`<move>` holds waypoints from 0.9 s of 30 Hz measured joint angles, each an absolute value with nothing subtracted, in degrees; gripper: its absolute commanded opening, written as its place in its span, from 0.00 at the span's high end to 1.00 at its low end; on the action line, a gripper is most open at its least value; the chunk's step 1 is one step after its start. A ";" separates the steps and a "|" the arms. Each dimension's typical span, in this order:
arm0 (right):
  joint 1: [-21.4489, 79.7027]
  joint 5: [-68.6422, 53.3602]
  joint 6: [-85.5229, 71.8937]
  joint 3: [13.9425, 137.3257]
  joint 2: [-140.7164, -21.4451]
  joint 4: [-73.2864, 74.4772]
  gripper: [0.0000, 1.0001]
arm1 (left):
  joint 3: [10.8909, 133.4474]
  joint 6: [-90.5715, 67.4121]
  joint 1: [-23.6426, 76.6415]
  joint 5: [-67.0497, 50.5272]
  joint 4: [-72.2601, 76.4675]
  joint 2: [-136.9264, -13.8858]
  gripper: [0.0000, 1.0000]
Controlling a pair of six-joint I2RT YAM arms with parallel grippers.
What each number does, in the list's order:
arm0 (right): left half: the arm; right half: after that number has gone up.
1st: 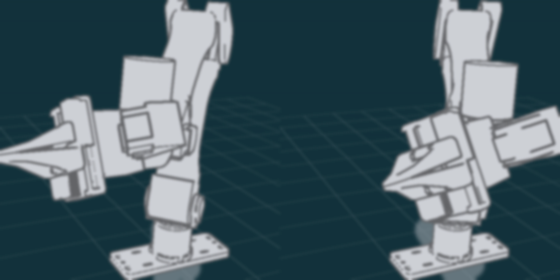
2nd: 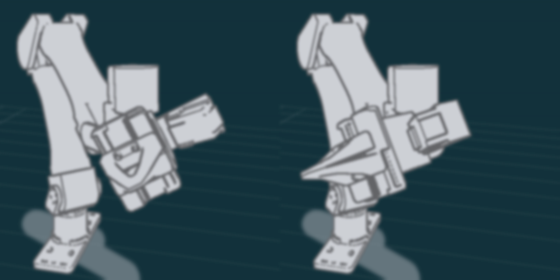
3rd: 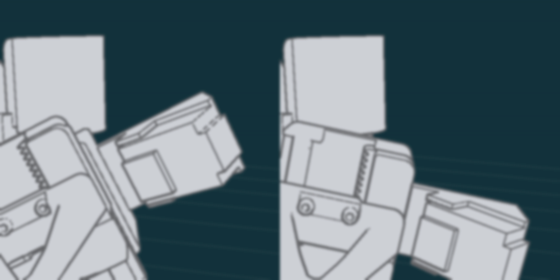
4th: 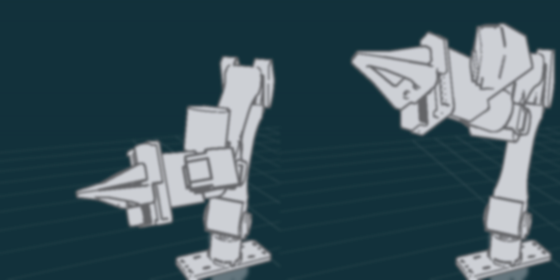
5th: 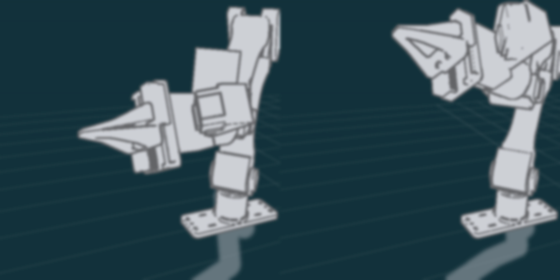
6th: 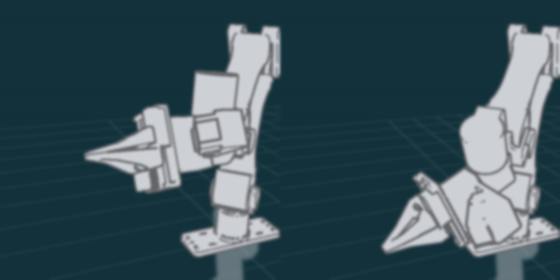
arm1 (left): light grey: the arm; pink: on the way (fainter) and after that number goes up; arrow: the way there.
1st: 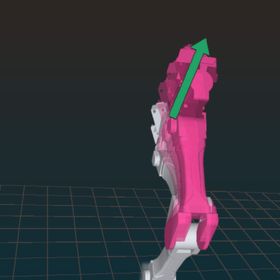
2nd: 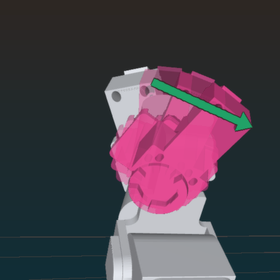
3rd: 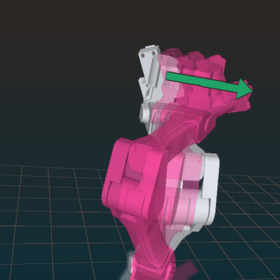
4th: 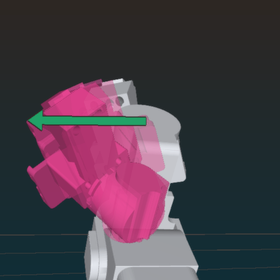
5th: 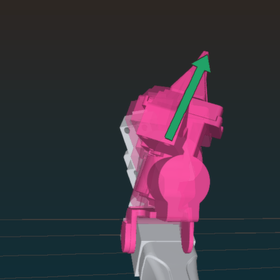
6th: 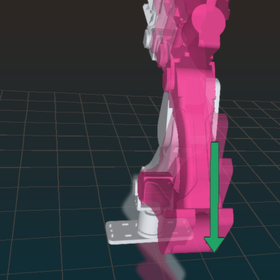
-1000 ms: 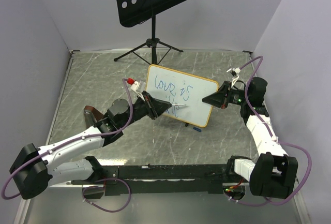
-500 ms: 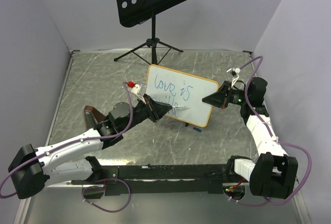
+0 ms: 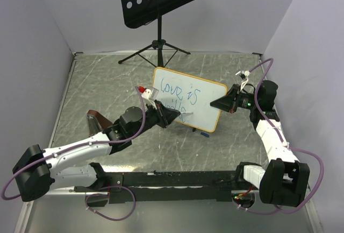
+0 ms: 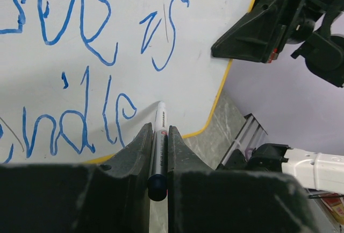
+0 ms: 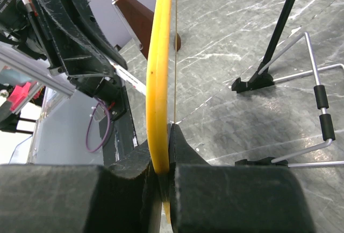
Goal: Write a sentence on the whiteboard
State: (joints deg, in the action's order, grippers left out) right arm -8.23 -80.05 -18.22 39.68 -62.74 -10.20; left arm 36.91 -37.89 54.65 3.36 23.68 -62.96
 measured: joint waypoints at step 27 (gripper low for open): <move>-8.25 -79.02 -17.93 39.68 -62.74 -10.20 1.00 | 40.36 -36.16 55.00 7.46 17.98 -64.20 0.99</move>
